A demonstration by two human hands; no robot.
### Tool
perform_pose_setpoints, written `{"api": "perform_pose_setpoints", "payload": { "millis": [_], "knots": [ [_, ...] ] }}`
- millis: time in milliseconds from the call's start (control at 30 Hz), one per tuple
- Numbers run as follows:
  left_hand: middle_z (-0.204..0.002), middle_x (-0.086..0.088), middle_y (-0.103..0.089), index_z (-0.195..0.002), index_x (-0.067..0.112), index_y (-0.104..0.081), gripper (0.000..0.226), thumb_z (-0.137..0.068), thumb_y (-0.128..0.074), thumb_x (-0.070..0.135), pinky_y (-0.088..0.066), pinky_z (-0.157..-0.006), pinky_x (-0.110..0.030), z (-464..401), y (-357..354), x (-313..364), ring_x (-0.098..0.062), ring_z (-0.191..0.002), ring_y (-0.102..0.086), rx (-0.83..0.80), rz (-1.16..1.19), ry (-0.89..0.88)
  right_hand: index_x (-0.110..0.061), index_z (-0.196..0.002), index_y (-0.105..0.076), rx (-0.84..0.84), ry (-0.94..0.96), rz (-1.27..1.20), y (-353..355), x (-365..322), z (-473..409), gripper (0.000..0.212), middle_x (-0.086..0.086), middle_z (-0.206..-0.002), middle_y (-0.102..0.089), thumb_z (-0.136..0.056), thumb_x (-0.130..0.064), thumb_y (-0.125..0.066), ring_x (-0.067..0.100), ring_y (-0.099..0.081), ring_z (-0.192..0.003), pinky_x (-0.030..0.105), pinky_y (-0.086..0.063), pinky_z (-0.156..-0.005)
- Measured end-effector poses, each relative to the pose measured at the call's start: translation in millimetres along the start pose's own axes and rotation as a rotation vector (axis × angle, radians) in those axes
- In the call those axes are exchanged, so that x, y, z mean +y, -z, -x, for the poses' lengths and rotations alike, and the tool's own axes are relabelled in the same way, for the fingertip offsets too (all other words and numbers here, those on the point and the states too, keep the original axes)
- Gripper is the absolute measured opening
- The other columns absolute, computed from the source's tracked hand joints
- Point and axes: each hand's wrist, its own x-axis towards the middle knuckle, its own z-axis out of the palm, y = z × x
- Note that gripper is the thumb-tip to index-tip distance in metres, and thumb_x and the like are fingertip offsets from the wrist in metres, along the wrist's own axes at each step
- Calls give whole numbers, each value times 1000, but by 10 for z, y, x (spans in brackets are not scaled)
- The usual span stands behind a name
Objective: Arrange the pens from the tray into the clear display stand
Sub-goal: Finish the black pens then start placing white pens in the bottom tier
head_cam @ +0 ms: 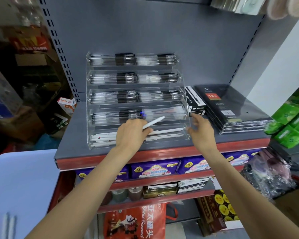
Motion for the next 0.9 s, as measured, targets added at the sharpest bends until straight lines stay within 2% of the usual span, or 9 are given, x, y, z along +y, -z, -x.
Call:
{"api": "perform_pose_setpoints", "payload": {
  "millis": [100, 167, 233, 333, 467, 567, 667, 767, 900],
  "knots": [
    [-74, 1, -60, -89, 23, -67, 26, -89, -55, 46, -33, -57, -27, 24, 43, 8, -19, -68, -53, -27, 77, -62, -17, -127, -52, 85, 173, -37, 11, -168, 135, 40, 7, -116, -51, -89, -10, -59, 13, -54, -101, 15, -42, -89],
    [-74, 3, -59, -91, 25, -68, 25, -88, -55, 47, -33, -57, -27, 27, 65, 55, -19, -69, -53, -55, 91, -115, -23, -119, -57, -85, 187, -209, 9, -316, 192, 29, -4, -99, -61, -90, -20, -59, 2, -59, -87, 9, -44, -79],
    [-75, 4, -61, -94, 27, -67, 24, -88, -56, 47, -35, -59, -27, 31, 76, 109, -20, -72, -56, -79, 82, -164, -21, -104, -64, -244, 130, -425, -7, -417, 214, 15, -5, -85, -65, -91, -17, -58, 4, -65, -76, 16, -51, -74],
    [-91, 8, -66, -108, 29, -63, 24, -88, -59, 41, -41, -70, -26, 58, 94, 114, -13, -81, -58, -103, 215, -181, -12, -85, -66, -238, 60, -601, 17, -428, 193, 13, 3, -77, -65, -90, -3, -57, 2, -65, -62, 16, -52, -68],
    [-99, 9, -63, -109, 21, -65, 21, -89, -60, 17, -35, -72, 0, 98, 140, -19, -4, -90, -54, -105, 444, -141, -1, -96, -67, -152, -21, -590, 103, -273, 163, 12, 6, -79, -66, -88, -3, -59, 6, -65, -68, 19, -53, -72],
    [-107, 3, -67, -107, 17, -68, 20, -89, -60, 12, -35, -75, -6, 78, 112, -87, -11, -94, -60, -56, 389, -94, -13, -101, -66, -41, 3, -350, 107, -160, 147, 14, 1, -95, -66, -87, -13, -64, 14, -61, -87, 30, -50, -86],
    [-111, -4, -67, -109, 13, -68, 21, -90, -58, 11, -40, -82, -15, 21, 43, -94, -20, -99, -62, -78, 267, -64, -15, -123, -55, -5, -22, -173, 112, -46, 102, 38, 0, -111, -54, -87, -18, -65, 11, -52, -100, 26, -42, -91],
    [-108, -9, -68, -110, 14, -68, 23, -91, -57, 11, -47, -91, -34, -29, -37, -68, -24, -99, -62, -137, 170, -56, -14, -132, -49, -152, -121, -266, 90, 40, 76, 50, 0, -118, -57, -86, -9, -65, 16, -58, -102, 30, -48, -84],
    [-113, -9, -68, -116, 14, -66, 26, -92, -56, 11, -49, -92, -38, -59, -81, 8, -24, -101, -63, -162, 156, -68, -11, -131, -51, -166, -118, -284, 61, 78, 69, 48, 3, -114, -62, -85, -4, -65, 17, -61, -96, 28, -49, -78]
  ]
}}
